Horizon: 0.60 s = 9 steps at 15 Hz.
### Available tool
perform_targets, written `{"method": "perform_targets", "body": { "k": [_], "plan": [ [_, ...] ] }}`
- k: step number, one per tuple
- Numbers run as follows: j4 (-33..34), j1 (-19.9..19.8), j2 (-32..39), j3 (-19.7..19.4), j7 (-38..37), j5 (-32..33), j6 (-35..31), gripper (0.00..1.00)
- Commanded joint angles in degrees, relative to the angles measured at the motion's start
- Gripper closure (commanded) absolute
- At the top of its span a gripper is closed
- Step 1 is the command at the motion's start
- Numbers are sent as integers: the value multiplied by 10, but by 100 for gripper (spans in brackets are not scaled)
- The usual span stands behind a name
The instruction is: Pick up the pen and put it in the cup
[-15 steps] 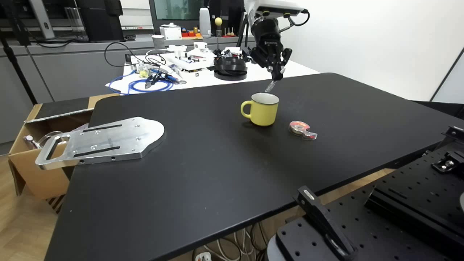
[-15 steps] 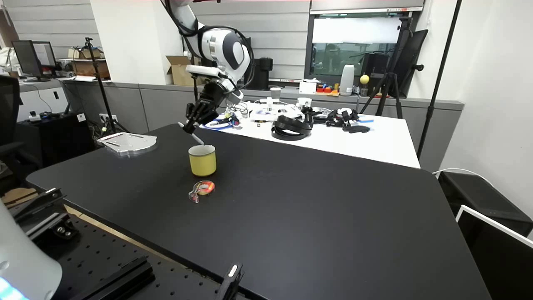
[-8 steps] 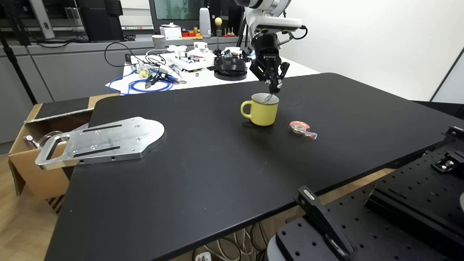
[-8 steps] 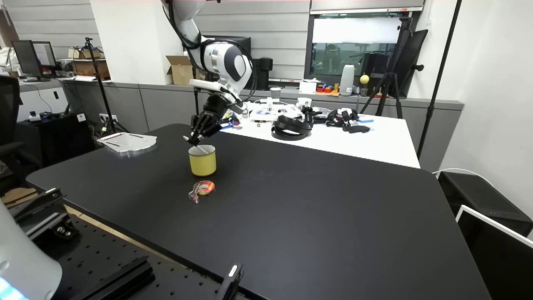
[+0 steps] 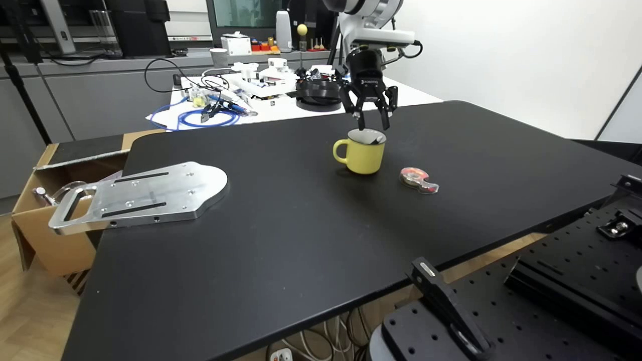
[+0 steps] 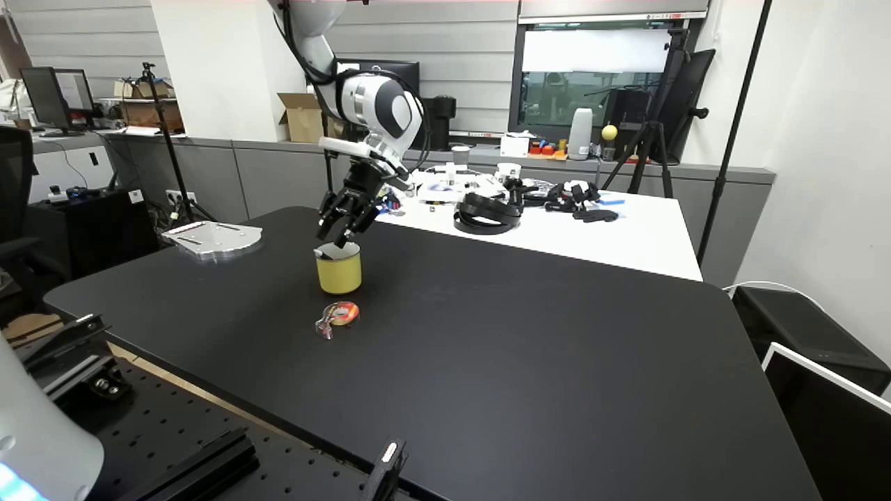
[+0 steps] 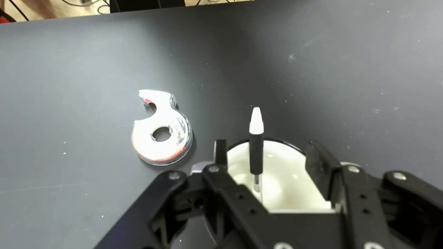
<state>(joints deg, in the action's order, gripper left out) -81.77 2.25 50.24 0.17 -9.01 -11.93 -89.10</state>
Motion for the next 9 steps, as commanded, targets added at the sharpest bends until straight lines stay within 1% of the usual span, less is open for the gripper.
{"method": "perform_targets", "body": {
  "k": [1,2,3,9],
  "plan": [
    [6,-10,-33,7,-4,-16,17,8],
    [0,-9,-50,9,-3,-19,15,2],
    [-4,-9,-62,10,-1,-22,14,0],
    [-30,-18,-131,13,18,-45,34,0]
  ]
}}
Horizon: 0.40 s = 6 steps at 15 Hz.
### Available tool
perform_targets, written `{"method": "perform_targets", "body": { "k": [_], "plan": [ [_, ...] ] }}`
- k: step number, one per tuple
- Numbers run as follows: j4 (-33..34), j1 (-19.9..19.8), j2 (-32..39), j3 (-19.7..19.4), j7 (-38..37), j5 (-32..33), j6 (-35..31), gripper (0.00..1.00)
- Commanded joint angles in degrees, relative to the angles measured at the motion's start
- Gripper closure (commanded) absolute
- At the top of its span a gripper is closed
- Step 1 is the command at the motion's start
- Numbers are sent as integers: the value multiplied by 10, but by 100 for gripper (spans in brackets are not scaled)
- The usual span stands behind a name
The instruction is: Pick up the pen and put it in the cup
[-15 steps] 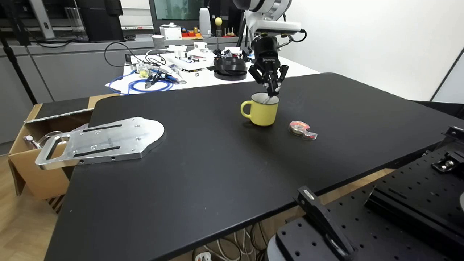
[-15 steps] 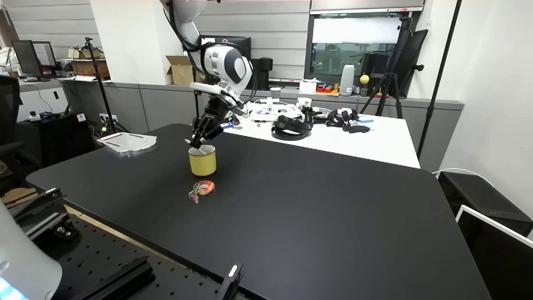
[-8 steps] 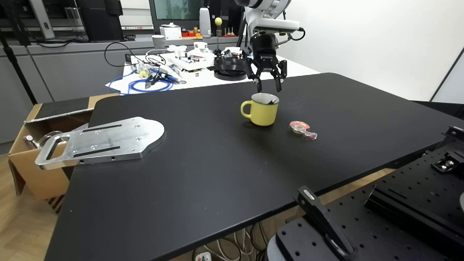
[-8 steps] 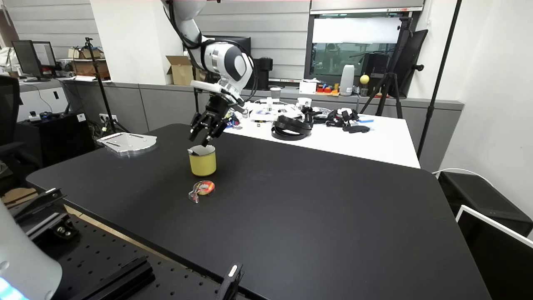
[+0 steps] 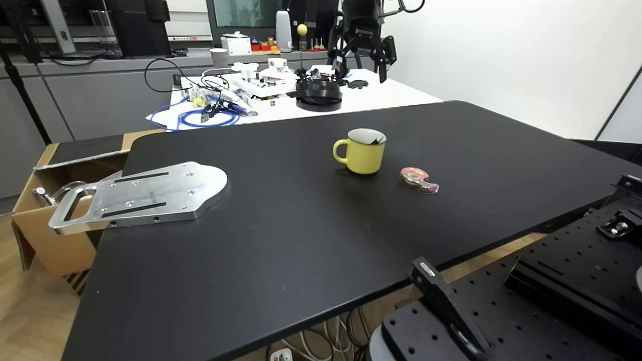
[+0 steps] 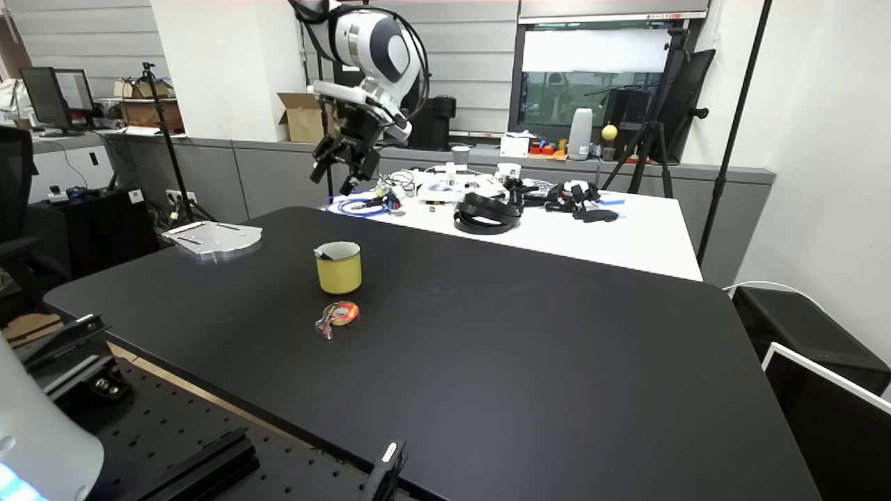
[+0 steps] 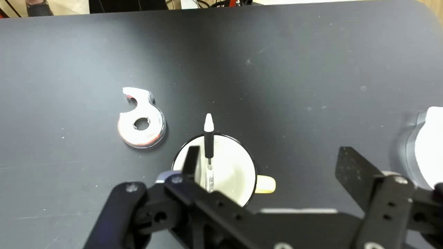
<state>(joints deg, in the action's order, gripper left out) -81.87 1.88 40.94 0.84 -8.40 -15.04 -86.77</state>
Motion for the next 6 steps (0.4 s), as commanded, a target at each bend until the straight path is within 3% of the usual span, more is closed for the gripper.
{"method": "perform_targets", "body": {
  "k": [1,2,6],
  "plan": [
    [-38,-18,-48,7,22,-17,14,0],
    [-5,-6,-18,3,8,-6,11,0],
    [-22,-13,-35,3,20,-8,13,0]
  ]
}}
